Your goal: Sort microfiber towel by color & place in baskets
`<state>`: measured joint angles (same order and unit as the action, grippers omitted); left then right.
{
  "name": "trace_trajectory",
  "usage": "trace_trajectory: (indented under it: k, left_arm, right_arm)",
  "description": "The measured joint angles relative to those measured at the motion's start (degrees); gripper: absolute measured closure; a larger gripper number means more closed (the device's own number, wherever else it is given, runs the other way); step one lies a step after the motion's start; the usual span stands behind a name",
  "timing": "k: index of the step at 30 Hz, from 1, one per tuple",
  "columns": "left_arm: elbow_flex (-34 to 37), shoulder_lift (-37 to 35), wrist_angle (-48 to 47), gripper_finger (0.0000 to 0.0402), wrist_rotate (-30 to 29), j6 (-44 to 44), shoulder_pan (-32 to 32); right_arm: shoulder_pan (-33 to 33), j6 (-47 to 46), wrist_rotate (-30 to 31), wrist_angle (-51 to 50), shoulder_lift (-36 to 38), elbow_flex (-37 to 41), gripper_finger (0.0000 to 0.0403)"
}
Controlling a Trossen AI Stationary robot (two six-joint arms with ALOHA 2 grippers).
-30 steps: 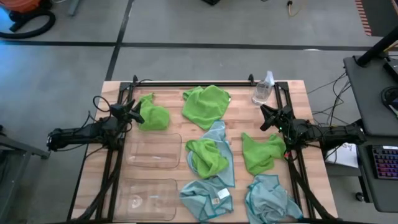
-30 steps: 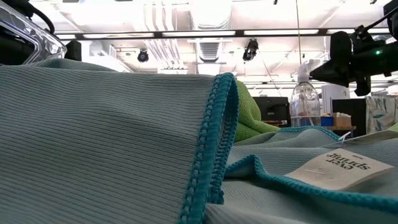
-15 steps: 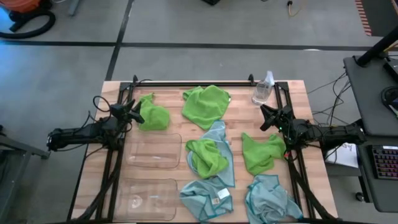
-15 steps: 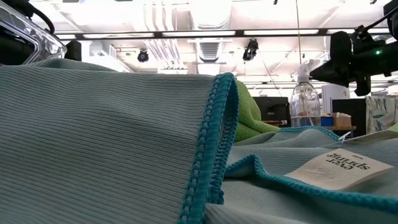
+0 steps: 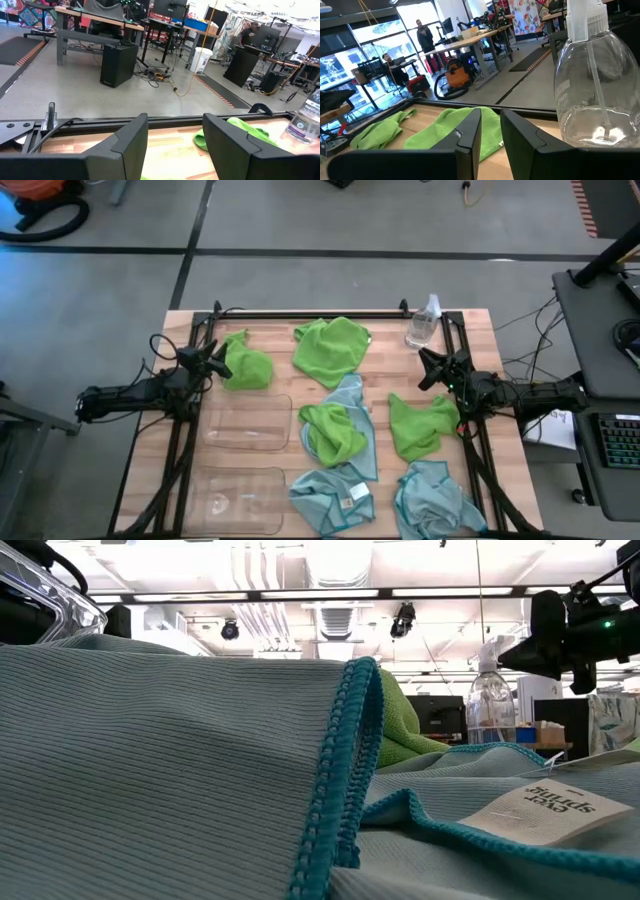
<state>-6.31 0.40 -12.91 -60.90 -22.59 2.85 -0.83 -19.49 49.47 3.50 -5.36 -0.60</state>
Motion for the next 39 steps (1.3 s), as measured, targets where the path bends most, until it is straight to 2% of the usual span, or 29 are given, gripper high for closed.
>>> trace_trajectory:
  k: [15, 22, 39]
  left_arm:
    - [0.0, 0.0, 0.0, 0.0228, 0.0, 0.2, 0.0]
    - [0.0, 0.0, 0.0, 0.0228, 0.0, 9.8, 0.0]
    - [0.0, 0.0, 0.0, 0.0228, 0.0, 9.9, 0.0]
  right_arm:
    - [0.0, 0.0, 0.0, 0.0, 0.0, 0.0, 0.0335]
    - [0.0, 0.0, 0.0, 0.1, 0.0, 0.0, 0.0335]
    - [0.0, 0.0, 0.0, 0.2, 0.0, 0.0, 0.0335]
